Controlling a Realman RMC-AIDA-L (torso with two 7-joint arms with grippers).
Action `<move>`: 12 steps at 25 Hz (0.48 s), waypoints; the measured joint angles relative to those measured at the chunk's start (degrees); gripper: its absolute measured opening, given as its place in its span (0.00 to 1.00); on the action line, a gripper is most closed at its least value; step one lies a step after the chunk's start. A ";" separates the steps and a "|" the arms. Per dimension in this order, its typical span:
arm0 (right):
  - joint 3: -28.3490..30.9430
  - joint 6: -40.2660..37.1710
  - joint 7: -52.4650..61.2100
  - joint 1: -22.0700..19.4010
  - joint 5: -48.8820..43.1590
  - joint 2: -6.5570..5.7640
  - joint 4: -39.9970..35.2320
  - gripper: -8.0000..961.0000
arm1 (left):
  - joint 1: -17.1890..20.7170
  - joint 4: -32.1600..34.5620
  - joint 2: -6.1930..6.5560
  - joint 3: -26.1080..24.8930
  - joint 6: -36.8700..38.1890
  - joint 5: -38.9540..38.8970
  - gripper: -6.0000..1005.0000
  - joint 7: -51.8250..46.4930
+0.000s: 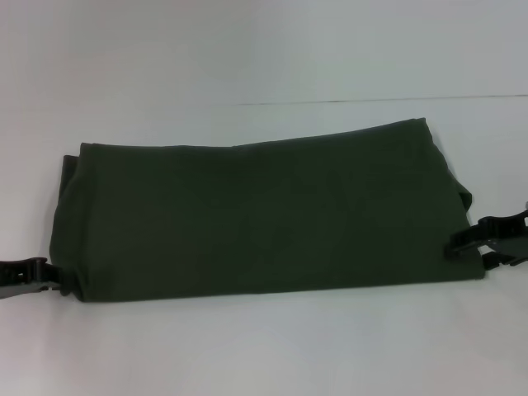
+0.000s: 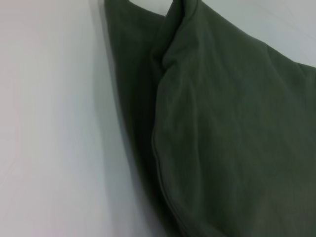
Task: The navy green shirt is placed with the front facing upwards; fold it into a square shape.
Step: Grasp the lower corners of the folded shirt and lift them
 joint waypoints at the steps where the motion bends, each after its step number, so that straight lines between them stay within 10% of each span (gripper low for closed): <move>1: -0.05 0.10 -0.01 -0.03 0.00 0.14 0.01 0.82 | 0.00 0.00 0.01 0.00 -0.01 -0.01 0.05 0.01; 12: -0.31 0.80 0.00 0.20 -0.07 0.95 0.04 0.82 | -0.21 0.00 0.11 0.00 0.02 0.03 0.05 0.06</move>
